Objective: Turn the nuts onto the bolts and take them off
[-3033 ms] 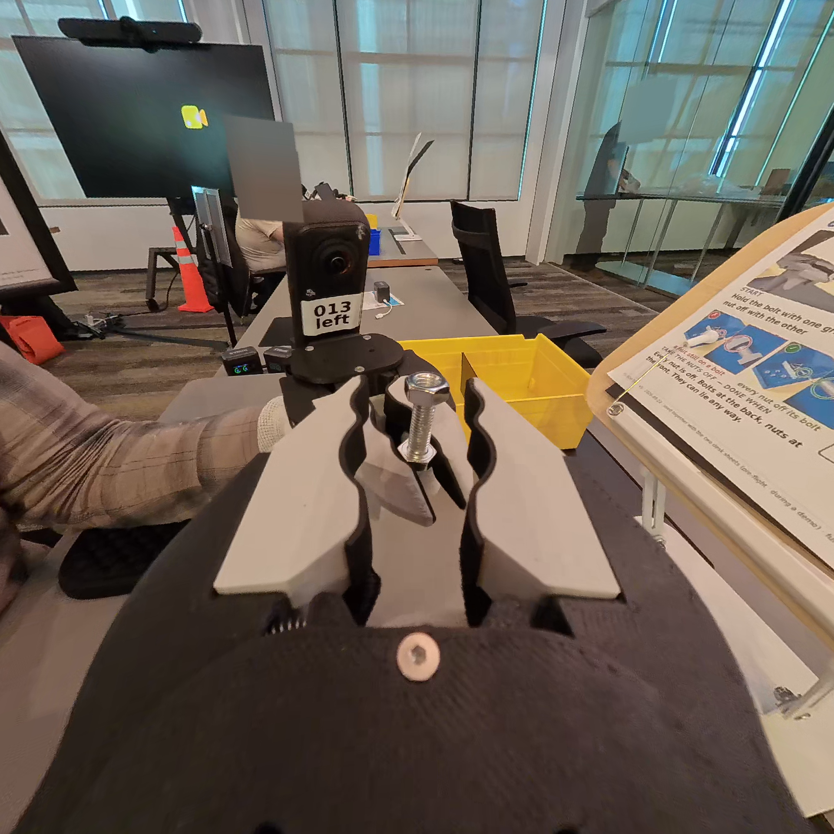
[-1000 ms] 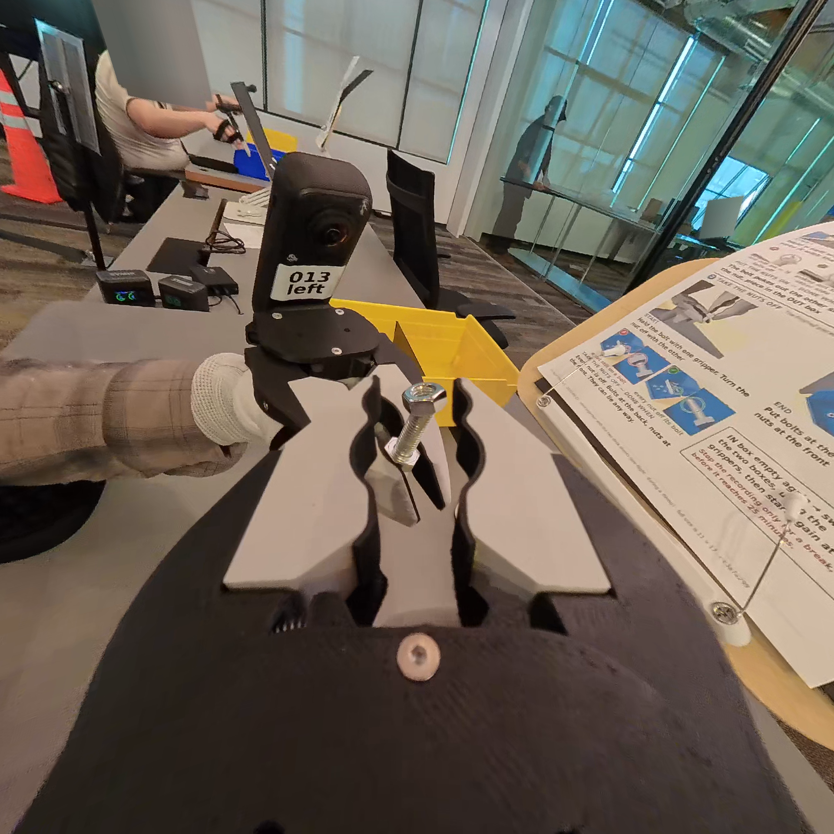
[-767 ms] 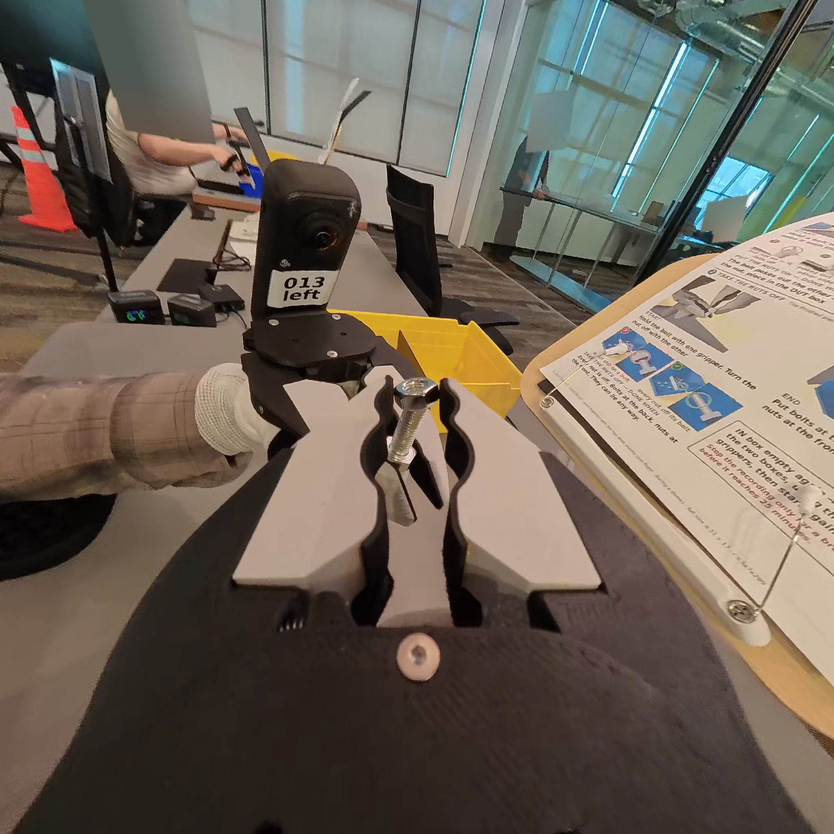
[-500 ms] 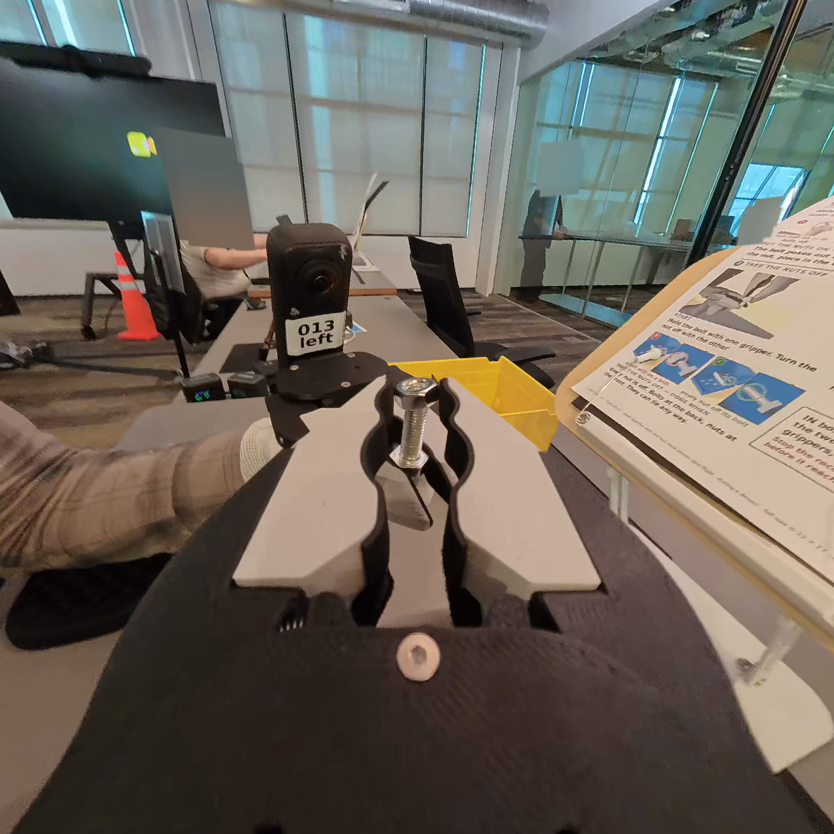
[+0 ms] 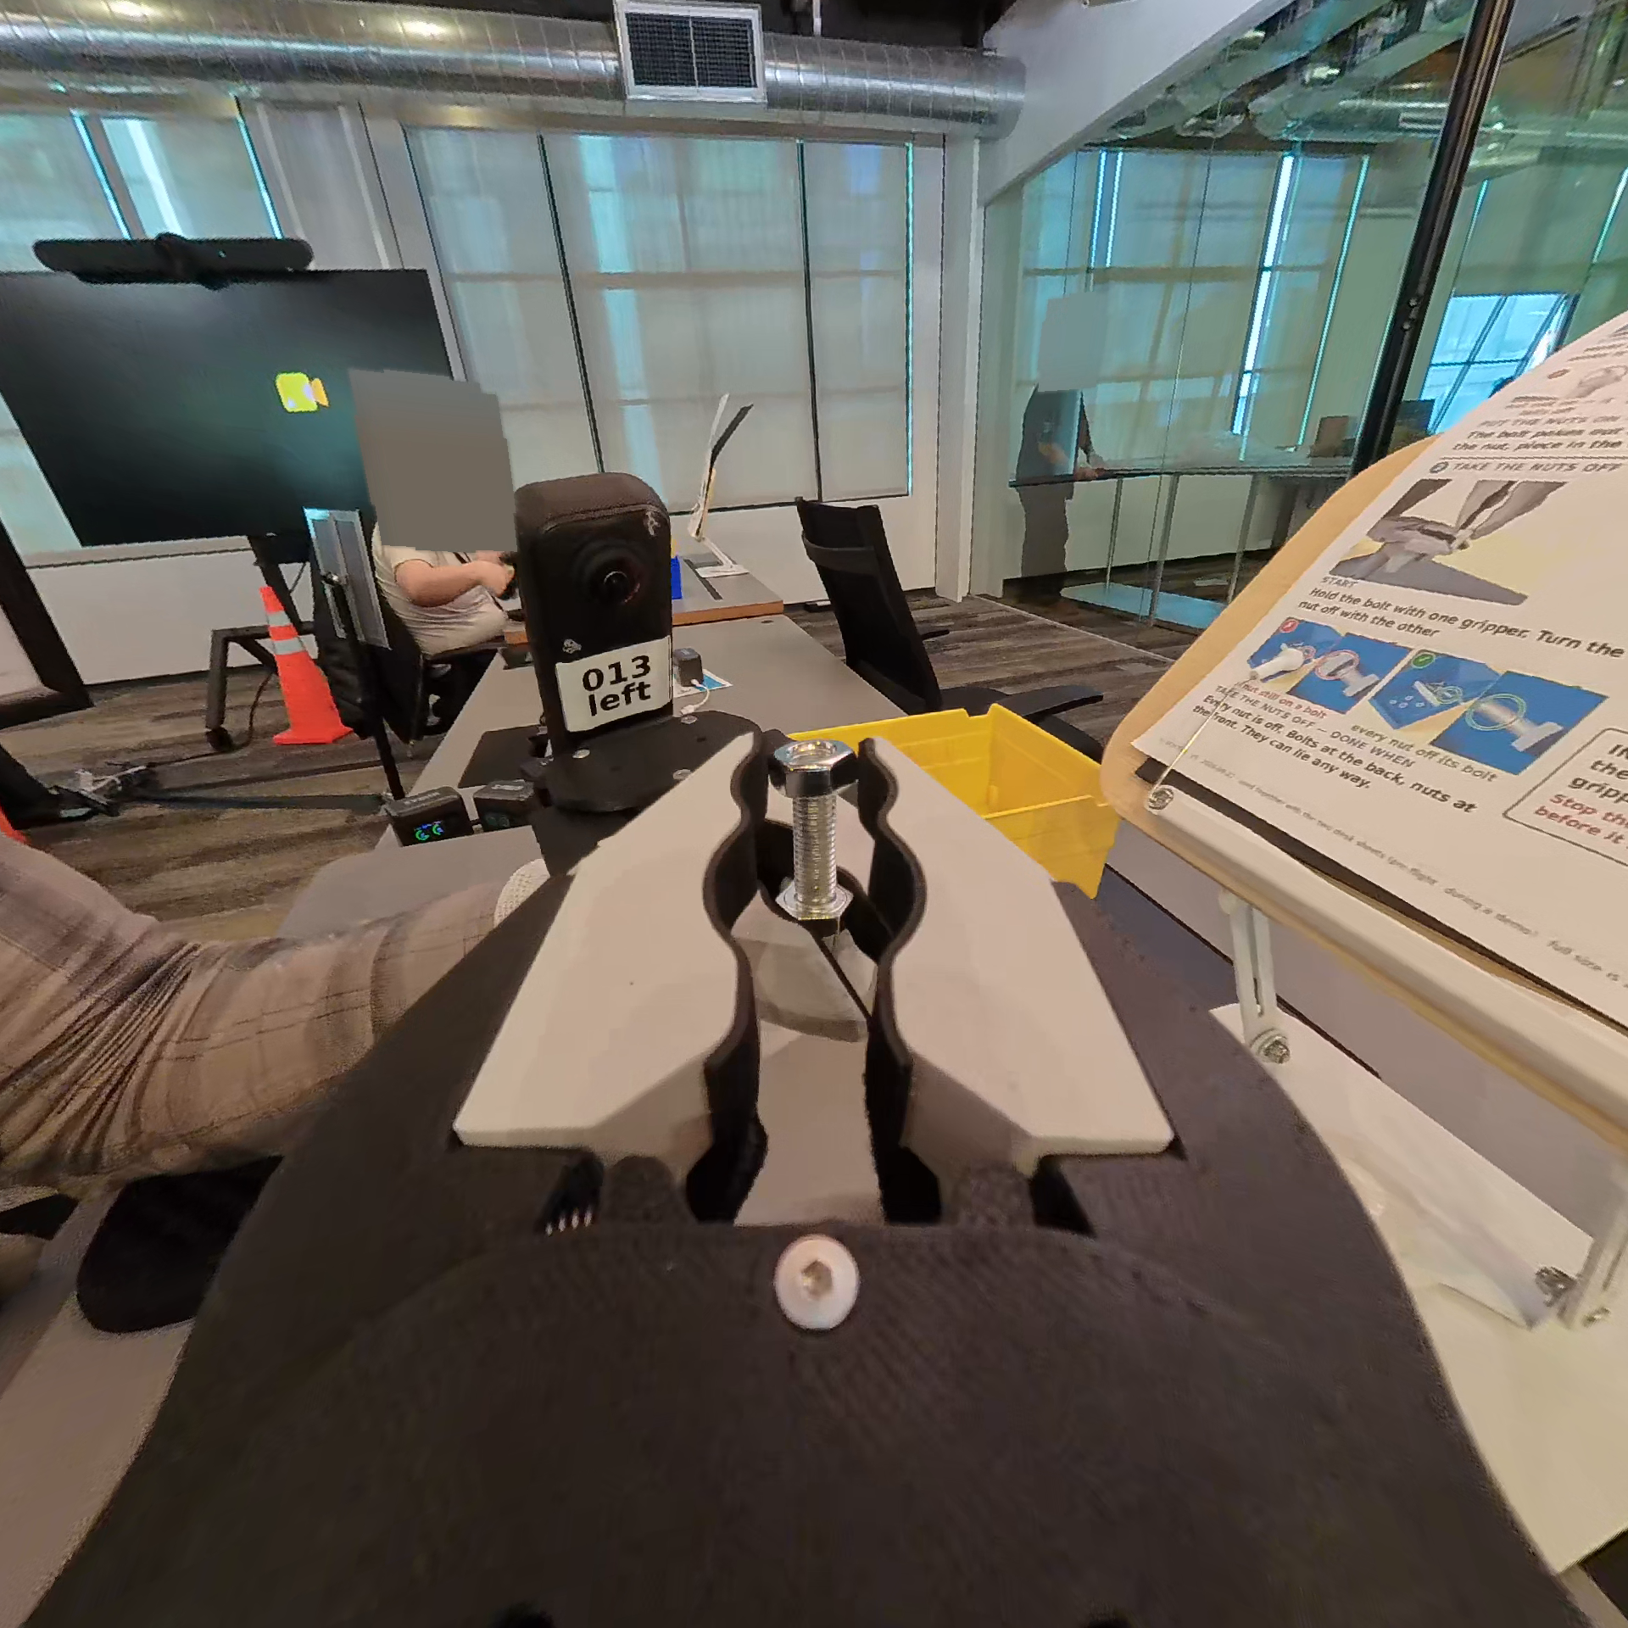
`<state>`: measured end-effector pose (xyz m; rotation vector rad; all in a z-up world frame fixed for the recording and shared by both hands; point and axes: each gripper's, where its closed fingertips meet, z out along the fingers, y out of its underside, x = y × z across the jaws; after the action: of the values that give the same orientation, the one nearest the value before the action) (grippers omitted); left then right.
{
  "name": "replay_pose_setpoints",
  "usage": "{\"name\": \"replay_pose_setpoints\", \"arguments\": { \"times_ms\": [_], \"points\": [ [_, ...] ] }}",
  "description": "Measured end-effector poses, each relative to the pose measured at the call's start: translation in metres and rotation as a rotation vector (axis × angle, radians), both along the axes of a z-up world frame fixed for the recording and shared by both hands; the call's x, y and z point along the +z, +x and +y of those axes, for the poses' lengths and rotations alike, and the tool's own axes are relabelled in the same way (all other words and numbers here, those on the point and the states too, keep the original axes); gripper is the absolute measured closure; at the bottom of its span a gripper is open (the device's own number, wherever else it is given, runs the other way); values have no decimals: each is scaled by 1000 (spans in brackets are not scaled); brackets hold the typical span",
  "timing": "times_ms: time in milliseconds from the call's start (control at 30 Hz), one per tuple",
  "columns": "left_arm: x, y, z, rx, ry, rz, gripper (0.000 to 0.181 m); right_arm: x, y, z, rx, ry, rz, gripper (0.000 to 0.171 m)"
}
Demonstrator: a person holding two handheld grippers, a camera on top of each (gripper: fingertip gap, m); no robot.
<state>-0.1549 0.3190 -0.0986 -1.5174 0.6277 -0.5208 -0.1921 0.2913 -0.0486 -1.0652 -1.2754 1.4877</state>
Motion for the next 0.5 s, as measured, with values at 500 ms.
{"name": "replay_pose_setpoints", "arguments": {
  "times_ms": [500],
  "points": [
    [-3, 1, 0, -15, -26, -17, 166, -1, 13, -4, -25, 98, -35, 138]
  ]
}}
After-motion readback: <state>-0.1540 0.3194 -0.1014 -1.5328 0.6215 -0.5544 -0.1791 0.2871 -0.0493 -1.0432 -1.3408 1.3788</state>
